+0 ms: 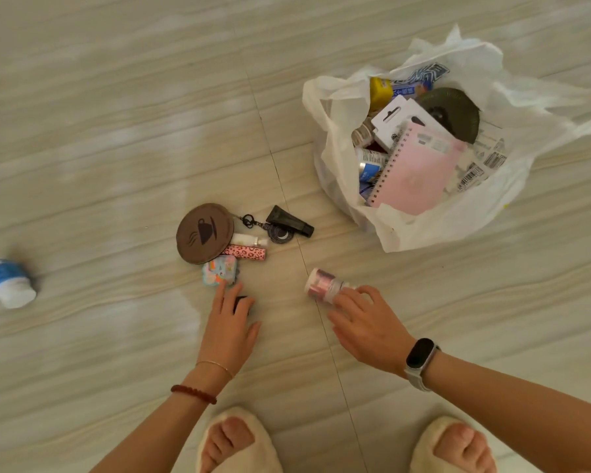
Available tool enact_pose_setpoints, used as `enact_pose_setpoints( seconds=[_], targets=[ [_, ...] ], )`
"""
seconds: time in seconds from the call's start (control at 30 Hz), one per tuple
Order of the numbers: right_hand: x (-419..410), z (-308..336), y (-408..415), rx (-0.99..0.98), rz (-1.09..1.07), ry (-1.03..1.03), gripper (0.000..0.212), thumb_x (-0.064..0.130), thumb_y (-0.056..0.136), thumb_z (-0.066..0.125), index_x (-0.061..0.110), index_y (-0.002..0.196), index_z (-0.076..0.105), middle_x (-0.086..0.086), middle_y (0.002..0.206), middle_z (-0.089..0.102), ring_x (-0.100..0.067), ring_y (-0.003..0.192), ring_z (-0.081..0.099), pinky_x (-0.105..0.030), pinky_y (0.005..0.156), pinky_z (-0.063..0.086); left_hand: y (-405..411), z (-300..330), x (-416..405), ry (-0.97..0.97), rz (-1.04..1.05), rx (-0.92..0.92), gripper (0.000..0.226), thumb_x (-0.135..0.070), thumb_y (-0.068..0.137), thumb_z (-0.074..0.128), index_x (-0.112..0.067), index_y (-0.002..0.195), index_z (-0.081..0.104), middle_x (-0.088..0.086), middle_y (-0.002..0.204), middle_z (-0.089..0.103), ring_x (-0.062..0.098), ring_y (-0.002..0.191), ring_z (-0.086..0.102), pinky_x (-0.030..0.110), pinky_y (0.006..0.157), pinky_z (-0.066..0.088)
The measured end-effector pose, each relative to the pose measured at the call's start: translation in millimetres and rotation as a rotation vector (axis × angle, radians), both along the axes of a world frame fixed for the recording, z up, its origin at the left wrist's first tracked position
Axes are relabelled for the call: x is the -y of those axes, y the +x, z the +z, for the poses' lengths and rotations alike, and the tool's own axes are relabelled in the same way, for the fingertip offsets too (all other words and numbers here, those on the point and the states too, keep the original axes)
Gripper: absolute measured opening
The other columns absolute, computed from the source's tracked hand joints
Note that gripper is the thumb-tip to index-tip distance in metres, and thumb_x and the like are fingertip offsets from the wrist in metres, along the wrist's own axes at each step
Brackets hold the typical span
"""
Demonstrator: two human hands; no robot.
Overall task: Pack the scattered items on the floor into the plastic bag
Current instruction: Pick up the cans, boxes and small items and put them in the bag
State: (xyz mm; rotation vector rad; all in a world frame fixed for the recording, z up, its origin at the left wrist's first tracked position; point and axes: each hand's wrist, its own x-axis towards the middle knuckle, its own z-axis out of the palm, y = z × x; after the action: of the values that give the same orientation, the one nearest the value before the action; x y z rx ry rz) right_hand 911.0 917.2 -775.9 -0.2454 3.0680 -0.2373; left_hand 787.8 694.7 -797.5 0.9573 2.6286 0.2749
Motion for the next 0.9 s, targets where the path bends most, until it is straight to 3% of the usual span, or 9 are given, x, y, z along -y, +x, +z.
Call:
enact_pose_setpoints(
  seconds=[0.1, 0.2, 0.3, 0.37, 0.47, 0.63, 0.77, 0.83, 0.9],
  targets=[
    [-1, -1, -13, 0.149, -0.176, -0.011, 0.061, 0.039, 0.064, 0.077, 0.023, 0.117, 0.051, -0.01, 0.108, 0.063, -0.028, 0.095, 0.063, -0.038, 0.07, 0.054, 7, -2, 0, 0.093, -0.045, -0.029, 0.043, 0.007, 0.058, 0.078, -0.004, 0.096, 0.06, 0.024, 0.103, 0.063, 0.046, 0.096, 0.062, 0.052, 0.073, 0.056],
    [2, -4, -21, 0.335, -0.175, -0.133, 0.059, 0.034, 0.088, 0.056, 0.025, 0.14, 0.03, -0.013, 0.123, 0.051, -0.03, 0.112, 0.049, -0.039, 0.083, 0.047, 6, 8, 0, 0.189, 0.1, 0.081, 0.041, -0.004, 0.078, 0.067, -0.008, 0.117, 0.055, 0.015, 0.113, 0.058, 0.032, 0.098, 0.06, 0.041, 0.078, 0.056],
    [3, 2, -24, 0.362, -0.164, -0.295, 0.056, 0.034, 0.091, 0.05, 0.023, 0.141, 0.026, -0.008, 0.127, 0.045, -0.022, 0.11, 0.047, -0.034, 0.081, 0.05, 4, 22, -6, 0.34, 0.302, 0.176, 0.045, -0.01, 0.081, 0.065, -0.009, 0.123, 0.05, 0.003, 0.113, 0.056, 0.019, 0.098, 0.056, 0.034, 0.086, 0.051],
    [-2, 19, -26, 0.25, -0.123, -0.406, 0.056, 0.039, 0.087, 0.05, 0.022, 0.138, 0.032, -0.007, 0.12, 0.05, -0.02, 0.096, 0.055, -0.033, 0.07, 0.054, -2, 40, -19, 0.501, 0.37, 0.122, 0.039, -0.008, 0.078, 0.068, -0.009, 0.114, 0.055, -0.002, 0.104, 0.055, 0.009, 0.089, 0.053, 0.034, 0.08, 0.053],
    [-18, 57, -26, -0.078, -0.031, -0.417, 0.056, 0.044, 0.078, 0.052, 0.016, 0.125, 0.042, -0.007, 0.101, 0.063, -0.011, 0.076, 0.058, -0.02, 0.057, 0.051, -15, 77, -47, 0.741, 0.39, 0.061, 0.037, -0.017, 0.076, 0.068, -0.017, 0.11, 0.054, -0.005, 0.103, 0.057, -0.004, 0.086, 0.052, 0.015, 0.077, 0.049],
    [-68, 127, -30, -0.519, -0.205, -0.647, 0.045, 0.038, 0.077, 0.059, 0.019, 0.113, 0.041, -0.004, 0.107, 0.047, -0.001, 0.098, 0.047, -0.014, 0.078, 0.046, -33, 156, -114, 1.076, 0.251, -0.025, 0.033, -0.027, 0.077, 0.058, -0.023, 0.109, 0.052, -0.022, 0.102, 0.052, -0.008, 0.092, 0.054, 0.007, 0.08, 0.045],
    [-116, 165, -42, -0.645, -0.453, -0.54, 0.048, 0.037, 0.082, 0.057, 0.015, 0.12, 0.037, -0.001, 0.109, 0.044, -0.004, 0.093, 0.044, -0.005, 0.076, 0.039, -30, 194, -169, 1.007, -0.022, -0.044, 0.031, -0.03, 0.078, 0.056, -0.027, 0.108, 0.049, -0.024, 0.094, 0.05, -0.009, 0.087, 0.049, 0.003, 0.078, 0.04],
    [-141, 168, -58, -0.482, -0.651, -0.413, 0.053, 0.03, 0.082, 0.062, 0.013, 0.127, 0.039, -0.006, 0.114, 0.049, -0.014, 0.097, 0.05, -0.019, 0.077, 0.043, -32, 204, -200, 0.882, -0.14, -0.079, 0.03, -0.034, 0.078, 0.051, -0.029, 0.107, 0.048, -0.018, 0.099, 0.053, -0.003, 0.087, 0.049, 0.009, 0.076, 0.04],
    [-167, 158, -74, -0.261, -0.769, -0.264, 0.053, 0.031, 0.083, 0.063, 0.011, 0.128, 0.042, -0.013, 0.117, 0.053, -0.028, 0.104, 0.052, -0.036, 0.083, 0.043, -39, 203, -233, 0.73, -0.239, -0.195, 0.03, -0.036, 0.079, 0.048, -0.025, 0.107, 0.052, -0.005, 0.101, 0.062, 0.014, 0.087, 0.058, 0.026, 0.075, 0.045]
  ],
)
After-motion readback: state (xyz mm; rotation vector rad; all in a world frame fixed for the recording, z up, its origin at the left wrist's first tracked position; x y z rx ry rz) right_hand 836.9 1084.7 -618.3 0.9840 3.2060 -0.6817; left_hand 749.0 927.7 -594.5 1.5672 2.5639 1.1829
